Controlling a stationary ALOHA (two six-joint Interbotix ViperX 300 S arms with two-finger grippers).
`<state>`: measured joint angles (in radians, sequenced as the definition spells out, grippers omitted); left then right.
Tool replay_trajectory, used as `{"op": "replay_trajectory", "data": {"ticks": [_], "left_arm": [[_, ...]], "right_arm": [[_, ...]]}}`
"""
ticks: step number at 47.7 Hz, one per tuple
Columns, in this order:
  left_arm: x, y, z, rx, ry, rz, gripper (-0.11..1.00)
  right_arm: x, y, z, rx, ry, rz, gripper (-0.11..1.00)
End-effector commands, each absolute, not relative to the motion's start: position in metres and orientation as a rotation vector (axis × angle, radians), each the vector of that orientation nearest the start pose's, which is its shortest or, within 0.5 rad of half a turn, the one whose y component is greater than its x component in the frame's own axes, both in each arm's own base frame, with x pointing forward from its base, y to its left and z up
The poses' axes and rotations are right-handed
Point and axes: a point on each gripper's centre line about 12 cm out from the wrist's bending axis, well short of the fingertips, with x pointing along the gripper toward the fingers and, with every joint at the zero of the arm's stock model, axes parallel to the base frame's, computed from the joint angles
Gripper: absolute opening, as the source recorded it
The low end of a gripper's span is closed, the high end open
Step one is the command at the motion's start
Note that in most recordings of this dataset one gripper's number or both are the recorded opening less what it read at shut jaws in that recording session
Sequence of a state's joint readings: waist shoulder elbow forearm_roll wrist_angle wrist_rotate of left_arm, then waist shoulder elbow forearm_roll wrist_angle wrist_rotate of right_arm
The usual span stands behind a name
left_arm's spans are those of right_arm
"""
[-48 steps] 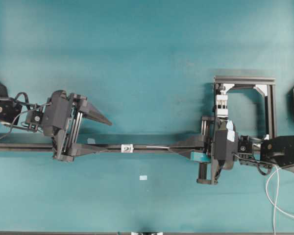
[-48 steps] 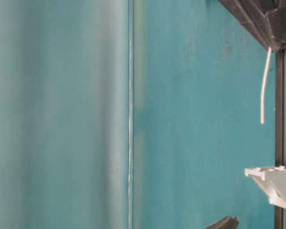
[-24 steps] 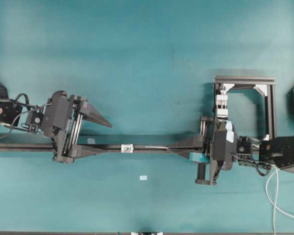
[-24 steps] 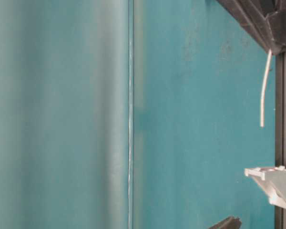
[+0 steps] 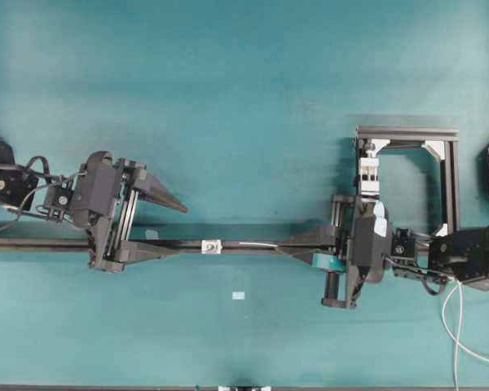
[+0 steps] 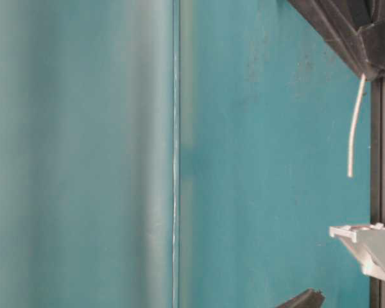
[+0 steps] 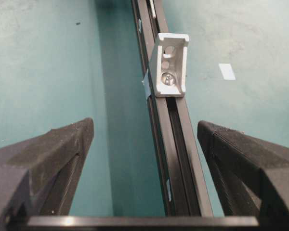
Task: Insert the wire into the hole on the left side and pull it with the left arm.
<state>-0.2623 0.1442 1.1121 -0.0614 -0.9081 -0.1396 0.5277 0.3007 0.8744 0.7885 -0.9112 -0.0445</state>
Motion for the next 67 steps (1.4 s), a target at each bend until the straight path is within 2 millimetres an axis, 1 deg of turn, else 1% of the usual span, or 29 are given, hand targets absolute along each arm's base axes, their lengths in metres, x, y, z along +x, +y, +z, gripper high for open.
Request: {"op": "replay_trajectory", "data": {"ticks": [1, 23, 43, 67], "left_arm": [[0.3, -0.076, 0.097, -0.126, 0.333, -0.189, 0.51], [0.301, -0.076, 0.097, -0.126, 0.333, -0.187, 0.51], [0.301, -0.076, 0.098, -0.125, 0.33, -0.188, 0.51], [0.303, -0.077, 0.099, -0.125, 0.326, -0.19, 0.51]], "right_arm": [[0.34, 0.119, 0.081, 0.282, 0.336, -0.162, 0.05], [0.355, 0.124, 0.087, 0.266, 0.356, -0.145, 0.05], [0.358, 0.121, 0.088, 0.269, 0.35, -0.154, 0.05], [0.364, 0.119, 0.085, 0.267, 0.351, -0.164, 0.05]]}}
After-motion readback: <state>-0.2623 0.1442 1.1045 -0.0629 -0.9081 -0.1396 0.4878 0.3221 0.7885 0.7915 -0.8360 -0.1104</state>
